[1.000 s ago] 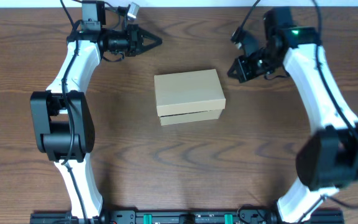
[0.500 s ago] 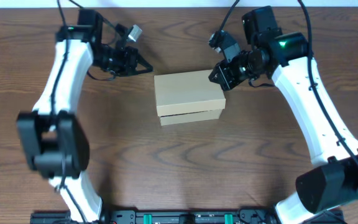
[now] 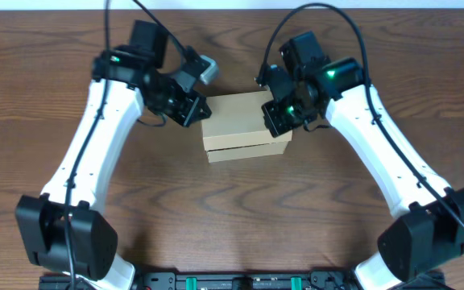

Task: Pack container
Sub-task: 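Press down on the closed lid with both grippers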

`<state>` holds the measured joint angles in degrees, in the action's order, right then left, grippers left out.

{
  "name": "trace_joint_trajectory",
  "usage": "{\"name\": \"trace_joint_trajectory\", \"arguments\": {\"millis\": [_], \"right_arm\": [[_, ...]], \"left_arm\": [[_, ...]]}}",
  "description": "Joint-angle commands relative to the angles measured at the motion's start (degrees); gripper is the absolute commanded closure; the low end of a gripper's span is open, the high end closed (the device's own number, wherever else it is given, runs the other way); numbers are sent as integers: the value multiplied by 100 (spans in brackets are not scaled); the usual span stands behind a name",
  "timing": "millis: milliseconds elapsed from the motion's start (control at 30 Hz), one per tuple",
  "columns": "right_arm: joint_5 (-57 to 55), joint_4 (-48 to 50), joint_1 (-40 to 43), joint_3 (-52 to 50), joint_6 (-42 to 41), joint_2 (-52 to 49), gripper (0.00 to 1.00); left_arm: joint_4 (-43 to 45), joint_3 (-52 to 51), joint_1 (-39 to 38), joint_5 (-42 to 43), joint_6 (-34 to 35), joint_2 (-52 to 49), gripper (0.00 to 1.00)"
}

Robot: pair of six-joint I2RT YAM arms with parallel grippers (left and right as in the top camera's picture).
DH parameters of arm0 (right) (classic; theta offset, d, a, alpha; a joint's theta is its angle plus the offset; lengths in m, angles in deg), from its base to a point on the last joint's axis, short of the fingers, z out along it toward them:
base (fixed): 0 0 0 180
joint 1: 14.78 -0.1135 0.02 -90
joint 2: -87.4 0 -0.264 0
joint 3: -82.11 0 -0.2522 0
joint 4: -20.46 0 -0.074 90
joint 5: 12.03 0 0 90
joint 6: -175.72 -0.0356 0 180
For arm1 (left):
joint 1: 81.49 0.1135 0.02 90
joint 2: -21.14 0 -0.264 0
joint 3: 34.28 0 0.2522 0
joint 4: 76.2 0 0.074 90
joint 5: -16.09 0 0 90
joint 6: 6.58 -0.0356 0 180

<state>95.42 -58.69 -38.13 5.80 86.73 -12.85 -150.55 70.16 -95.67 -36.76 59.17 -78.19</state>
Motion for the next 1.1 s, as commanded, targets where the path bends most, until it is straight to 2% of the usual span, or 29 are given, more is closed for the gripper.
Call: {"name": "trace_joint_trajectory", "arguments": {"millis": [0,433,833,1067], "right_arm": [[-120,9,-9,-313,-144,-15,98],[-306,481,-9,-986,-116,-15,99],[-402,955,-9,-1322,-118,-15,99],[-411,1167,-9,-1434,-118,-15,99]], "left_arm": [[142,-221,-162,-433,157,-52,94],[621,-785,-651,-782,466,-68,94],[1038,-1543,-680,-1329,933,-68,94],[1342,-1928,-686,-1335,1165,-68,94]]}}
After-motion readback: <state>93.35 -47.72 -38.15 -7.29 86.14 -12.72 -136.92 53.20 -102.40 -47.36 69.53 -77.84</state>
